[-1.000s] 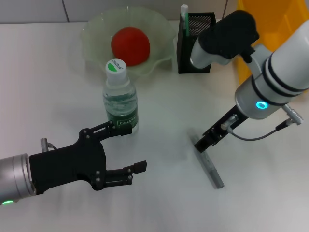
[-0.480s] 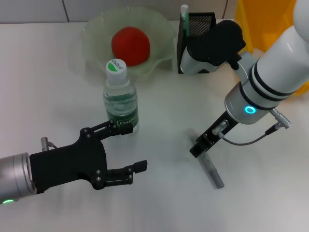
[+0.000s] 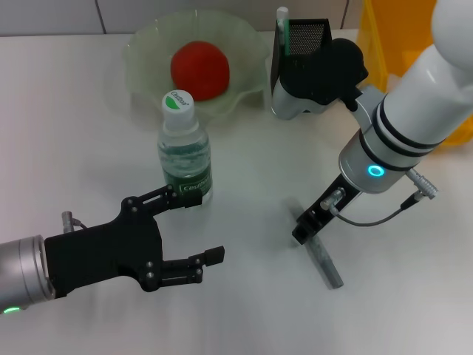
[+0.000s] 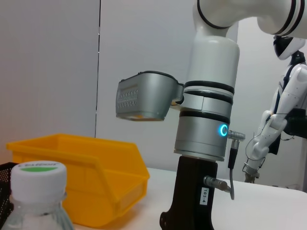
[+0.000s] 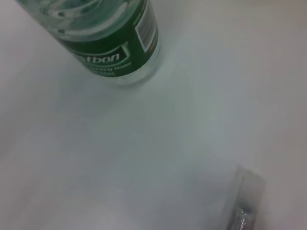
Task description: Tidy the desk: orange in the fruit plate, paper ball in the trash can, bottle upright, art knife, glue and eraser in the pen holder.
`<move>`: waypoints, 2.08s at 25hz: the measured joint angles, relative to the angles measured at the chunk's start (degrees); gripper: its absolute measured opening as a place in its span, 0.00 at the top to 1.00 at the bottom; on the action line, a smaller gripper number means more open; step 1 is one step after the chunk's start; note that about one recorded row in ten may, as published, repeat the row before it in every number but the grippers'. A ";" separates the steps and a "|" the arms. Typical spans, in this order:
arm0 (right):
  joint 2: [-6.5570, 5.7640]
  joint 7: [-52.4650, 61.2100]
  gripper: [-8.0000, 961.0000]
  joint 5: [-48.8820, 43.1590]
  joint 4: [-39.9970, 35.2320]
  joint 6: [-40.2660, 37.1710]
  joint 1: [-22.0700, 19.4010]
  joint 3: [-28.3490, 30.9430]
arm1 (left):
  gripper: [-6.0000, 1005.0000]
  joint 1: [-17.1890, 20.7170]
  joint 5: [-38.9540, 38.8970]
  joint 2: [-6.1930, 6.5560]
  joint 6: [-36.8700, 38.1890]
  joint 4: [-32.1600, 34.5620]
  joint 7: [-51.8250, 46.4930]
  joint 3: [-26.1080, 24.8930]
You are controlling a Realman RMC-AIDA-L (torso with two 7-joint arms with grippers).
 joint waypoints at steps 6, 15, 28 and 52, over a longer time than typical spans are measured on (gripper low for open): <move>0.00 0.00 0.57 0.01 0.51 -0.05 0.19 0.00 | 0.14 0.02 0.00 0.00 0.00 0.00 -0.01 0.00; 0.00 -0.01 0.84 0.01 1.80 -0.40 0.48 -0.17 | 0.14 -0.37 0.12 0.00 -0.07 -0.31 -0.10 0.00; -0.43 -4.95 0.85 -3.84 -25.63 8.13 -15.08 11.15 | 0.14 0.12 0.00 -0.01 0.00 0.05 -0.21 0.01; -0.50 -116.99 0.84 101.45 27.16 35.83 -13.26 19.23 | 0.14 -0.20 0.00 0.00 0.00 -0.53 0.10 0.00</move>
